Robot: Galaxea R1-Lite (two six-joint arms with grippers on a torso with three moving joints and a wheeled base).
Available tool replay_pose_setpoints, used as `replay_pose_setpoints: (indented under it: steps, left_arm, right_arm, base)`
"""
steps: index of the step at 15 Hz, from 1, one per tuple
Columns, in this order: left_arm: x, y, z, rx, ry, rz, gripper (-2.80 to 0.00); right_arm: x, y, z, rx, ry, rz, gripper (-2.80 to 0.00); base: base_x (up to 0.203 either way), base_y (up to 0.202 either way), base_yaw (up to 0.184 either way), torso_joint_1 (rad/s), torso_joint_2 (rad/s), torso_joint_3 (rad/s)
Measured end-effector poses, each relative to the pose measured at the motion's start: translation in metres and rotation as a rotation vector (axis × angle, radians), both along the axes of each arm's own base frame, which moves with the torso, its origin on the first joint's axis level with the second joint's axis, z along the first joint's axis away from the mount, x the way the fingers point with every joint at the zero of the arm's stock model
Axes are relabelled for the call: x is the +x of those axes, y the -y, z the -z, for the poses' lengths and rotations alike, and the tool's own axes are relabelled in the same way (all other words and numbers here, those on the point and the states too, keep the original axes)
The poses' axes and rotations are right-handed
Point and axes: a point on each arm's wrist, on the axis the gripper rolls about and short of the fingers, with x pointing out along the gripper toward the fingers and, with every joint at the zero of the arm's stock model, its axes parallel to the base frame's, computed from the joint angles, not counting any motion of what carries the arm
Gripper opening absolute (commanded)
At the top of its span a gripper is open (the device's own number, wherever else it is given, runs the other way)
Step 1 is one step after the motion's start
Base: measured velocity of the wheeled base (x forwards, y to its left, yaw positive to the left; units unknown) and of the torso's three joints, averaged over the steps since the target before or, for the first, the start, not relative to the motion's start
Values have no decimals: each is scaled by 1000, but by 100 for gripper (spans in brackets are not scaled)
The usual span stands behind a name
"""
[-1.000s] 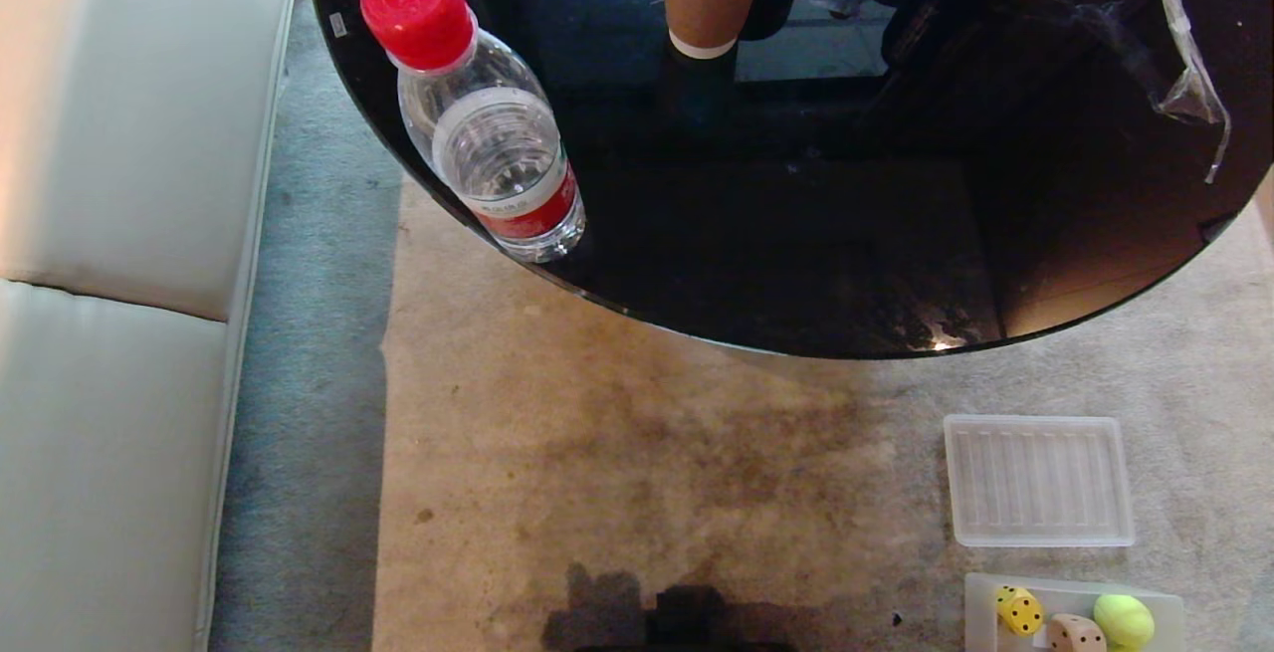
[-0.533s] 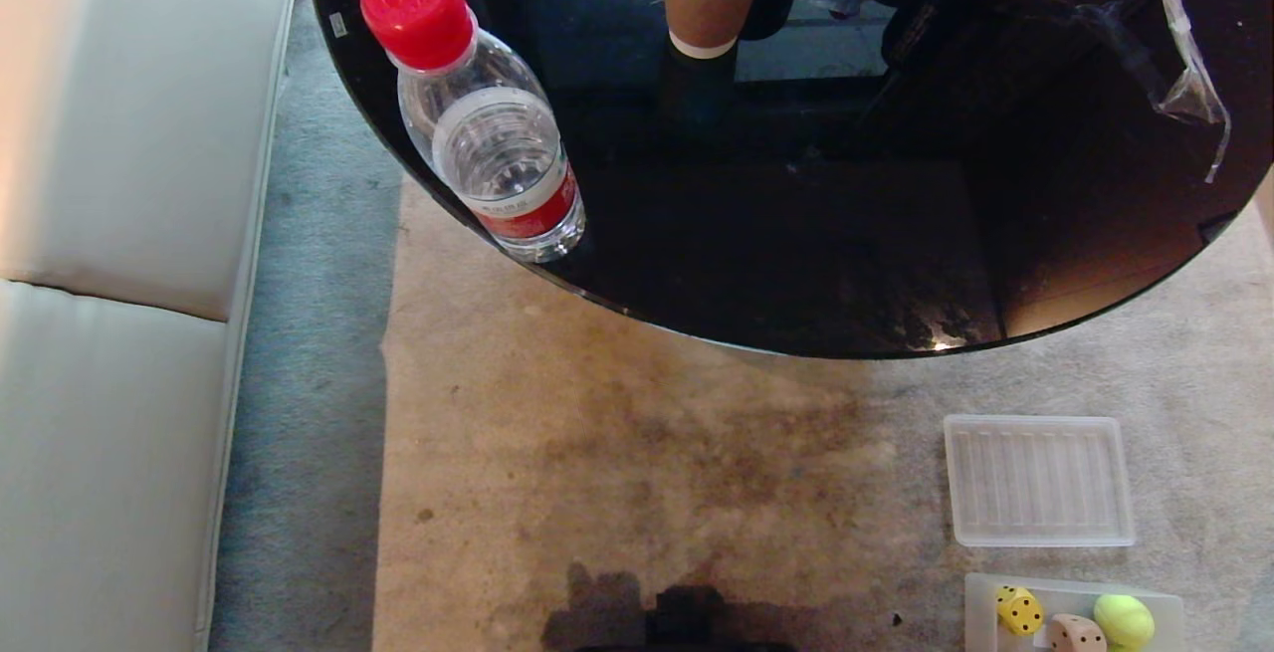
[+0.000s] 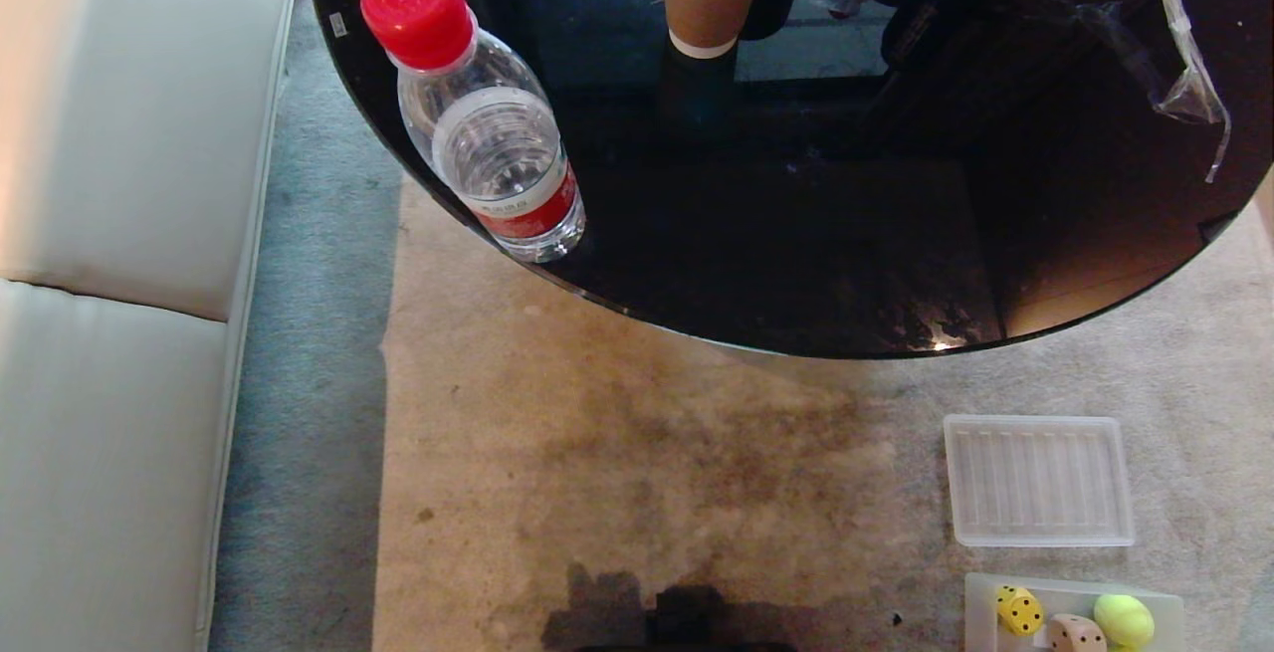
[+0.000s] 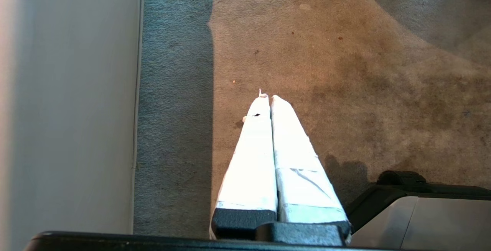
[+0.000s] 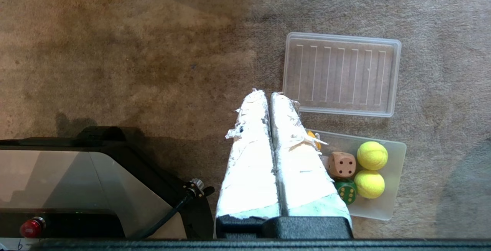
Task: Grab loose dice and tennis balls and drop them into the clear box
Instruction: Close the lid
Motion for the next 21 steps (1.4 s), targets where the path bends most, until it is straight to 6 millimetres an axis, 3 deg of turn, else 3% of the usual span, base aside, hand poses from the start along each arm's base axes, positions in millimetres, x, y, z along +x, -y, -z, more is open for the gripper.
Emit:
replay_pose_setpoints:
  steps: [8,21]
  left_arm:
    - [0,0,0,0,0,0,-280]
    - [0,0,0,0,0,0,-280]
  right_arm:
    - [0,0,0,3,1,0,-280]
    - [0,0,0,3,0,0,-280]
  base:
    - [0,0,0,0,1,-12]
    - [0,0,0,2,0,-190]
